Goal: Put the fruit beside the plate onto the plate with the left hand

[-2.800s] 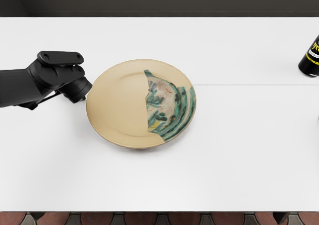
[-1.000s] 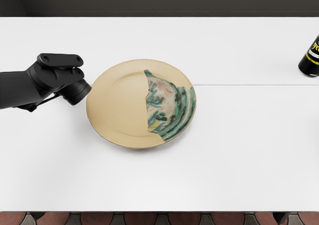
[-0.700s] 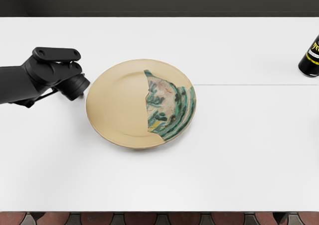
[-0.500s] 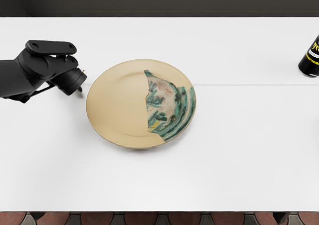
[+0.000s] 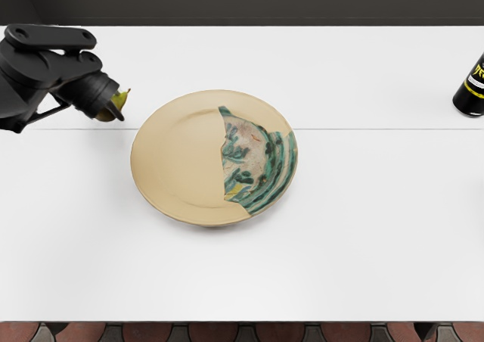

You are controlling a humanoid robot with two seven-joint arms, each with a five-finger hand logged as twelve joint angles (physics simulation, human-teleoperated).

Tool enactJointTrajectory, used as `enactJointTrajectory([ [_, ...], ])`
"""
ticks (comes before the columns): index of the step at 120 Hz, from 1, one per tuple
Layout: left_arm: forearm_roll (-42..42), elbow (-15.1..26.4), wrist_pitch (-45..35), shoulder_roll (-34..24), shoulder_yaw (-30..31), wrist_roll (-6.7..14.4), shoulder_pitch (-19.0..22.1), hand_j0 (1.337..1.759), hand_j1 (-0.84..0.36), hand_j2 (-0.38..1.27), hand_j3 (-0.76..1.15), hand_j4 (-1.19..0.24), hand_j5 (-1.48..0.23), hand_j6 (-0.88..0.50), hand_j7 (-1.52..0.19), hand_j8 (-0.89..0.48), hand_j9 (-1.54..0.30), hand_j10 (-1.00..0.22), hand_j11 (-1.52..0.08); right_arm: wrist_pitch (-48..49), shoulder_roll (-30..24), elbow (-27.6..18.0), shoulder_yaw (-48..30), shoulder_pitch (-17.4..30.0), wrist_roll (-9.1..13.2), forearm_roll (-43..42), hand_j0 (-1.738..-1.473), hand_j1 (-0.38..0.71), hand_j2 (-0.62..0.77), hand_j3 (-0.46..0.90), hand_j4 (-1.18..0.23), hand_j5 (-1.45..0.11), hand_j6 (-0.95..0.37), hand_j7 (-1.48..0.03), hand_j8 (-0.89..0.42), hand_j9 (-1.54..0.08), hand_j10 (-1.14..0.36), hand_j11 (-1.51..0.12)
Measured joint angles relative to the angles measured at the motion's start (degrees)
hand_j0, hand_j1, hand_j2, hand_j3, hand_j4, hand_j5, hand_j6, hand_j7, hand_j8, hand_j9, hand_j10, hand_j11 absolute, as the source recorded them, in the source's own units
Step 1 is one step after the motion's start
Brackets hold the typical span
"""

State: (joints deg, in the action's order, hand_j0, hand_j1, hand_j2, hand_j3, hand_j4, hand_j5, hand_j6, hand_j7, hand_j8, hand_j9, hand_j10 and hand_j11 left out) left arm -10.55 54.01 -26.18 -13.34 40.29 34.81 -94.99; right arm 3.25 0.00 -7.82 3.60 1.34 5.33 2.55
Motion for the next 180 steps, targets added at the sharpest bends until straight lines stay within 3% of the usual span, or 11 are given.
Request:
enactJointTrajectory([
  [9,-0.52,0.48,0.16,-0.47,-0.41,0.04,-0.51,1.648,-0.45,0.61,0.0,-0.74,-1.3,-0.15,-1.21,-0.17,-1.21,-0.36,-1.18,0.0,0.0,0.0,0.0,-0.01,0.0,0.0,-1.658,-0.32,-0.01,0.0,-0.02,-0.03,-0.02,-0.03,-0.02,-0.03,-0.02,-0.03],
  [10,-0.66,0.55,0.03,-0.59,-0.44,0.05,-0.57,1.649,-0.45,0.61,0.0,-0.75,-1.29,-0.21,-1.21,-0.17,-1.21,-0.35,-1.18,0.0,0.0,0.0,0.0,-0.01,0.0,0.0,-1.658,-0.32,-0.01,0.0,-0.02,-0.03,-0.02,-0.03,-0.02,-0.03,-0.02,-0.03],
  [27,-1.39,1.55,0.09,-1.58,-1.37,0.11,-2.3,1.651,-0.43,0.68,0.0,-0.78,-1.28,-0.27,-1.21,-0.24,-1.19,-0.43,-1.17,0.0,0.0,0.0,0.0,-0.01,0.0,0.0,-1.658,-0.32,-0.01,0.0,-0.02,-0.03,-0.02,-0.03,-0.02,-0.03,-0.02,-0.03],
  [28,-1.47,1.65,0.02,-1.63,-1.42,0.12,-2.46,1.651,-0.43,0.68,0.0,-0.79,-1.26,-0.27,-1.2,-0.29,-1.19,-0.43,-1.17,0.0,0.0,0.0,0.0,-0.01,0.0,0.0,-1.658,-0.32,0.0,0.0,-0.02,-0.03,-0.02,-0.03,-0.02,-0.03,-0.02,-0.03],
  [57,-3.56,4.27,0.18,-3.33,-2.06,0.13,-5.71,1.653,-0.45,0.85,0.0,-0.82,-1.23,-0.38,-1.17,-0.36,-1.17,-0.63,-1.16,0.0,0.0,0.0,0.0,-0.02,0.01,0.0,-1.658,-0.32,0.0,0.0,-0.02,-0.03,-0.02,-0.03,-0.02,-0.03,-0.02,-0.03],
  [72,-4.77,5.97,0.22,-3.54,-2.3,0.15,-7.03,1.653,-0.46,0.89,0.0,-0.83,-1.22,-0.44,-1.18,-0.38,-1.16,-0.67,-1.16,0.0,0.0,0.0,0.0,-0.01,-0.02,0.0,-1.658,-0.32,0.0,0.0,-0.02,-0.03,-0.02,-0.03,-0.02,-0.03,-0.02,-0.03],
  [86,-5.34,7.86,0.28,-3.54,-3.43,0.15,-7.6,1.652,-0.52,1.0,0.0,-0.83,-1.22,-0.43,-1.18,-0.36,-1.16,-0.66,-1.16,-0.01,0.0,0.0,0.0,-0.01,-0.01,0.0,-1.658,-0.32,0.0,0.0,-0.02,-0.03,-0.02,-0.03,-0.02,-0.03,-0.02,-0.03],
  [93,-5.45,8.78,0.26,-3.47,-3.96,0.13,-7.97,1.649,-0.58,1.14,0.0,-0.83,-1.23,-0.45,-1.19,-0.36,-1.16,-0.67,-1.17,0.0,0.0,0.0,0.0,-0.01,0.0,0.0,-1.658,-0.32,0.0,0.0,-0.02,-0.03,-0.02,-0.03,-0.02,-0.03,-0.02,-0.03],
  [108,-5.54,10.5,0.22,-3.24,-5.16,0.14,-8.35,1.648,-0.58,1.06,0.0,-0.83,-1.23,-0.45,-1.19,-0.34,-1.16,-0.73,-1.17,0.0,0.0,0.0,0.0,-0.01,0.0,0.0,-1.658,-0.32,0.0,0.0,-0.02,-0.03,-0.02,-0.03,-0.02,-0.03,-0.02,-0.03],
  [148,-5.61,12.87,0.15,-1.04,-6.89,0.23,-8.54,1.642,-0.66,1.23,0.0,-0.83,-1.23,-0.47,-1.2,-0.36,-1.17,-0.78,-1.18,-0.01,0.0,0.0,0.0,-0.01,-0.02,0.0,-1.658,-0.32,0.0,0.0,-0.02,-0.03,-0.02,-0.03,-0.02,-0.03,-0.02,-0.03],
  [180,-5.57,13.4,0.06,1.35,-7.79,0.16,-8.36,1.645,-0.64,1.14,0.0,-0.83,-1.23,-0.47,-1.2,-0.39,-1.17,-0.84,-1.17,0.0,0.0,0.0,0.0,-0.01,-0.01,0.0,-1.658,-0.32,0.0,0.0,-0.02,-0.03,-0.02,-0.03,-0.02,-0.03,-0.02,-0.03],
])
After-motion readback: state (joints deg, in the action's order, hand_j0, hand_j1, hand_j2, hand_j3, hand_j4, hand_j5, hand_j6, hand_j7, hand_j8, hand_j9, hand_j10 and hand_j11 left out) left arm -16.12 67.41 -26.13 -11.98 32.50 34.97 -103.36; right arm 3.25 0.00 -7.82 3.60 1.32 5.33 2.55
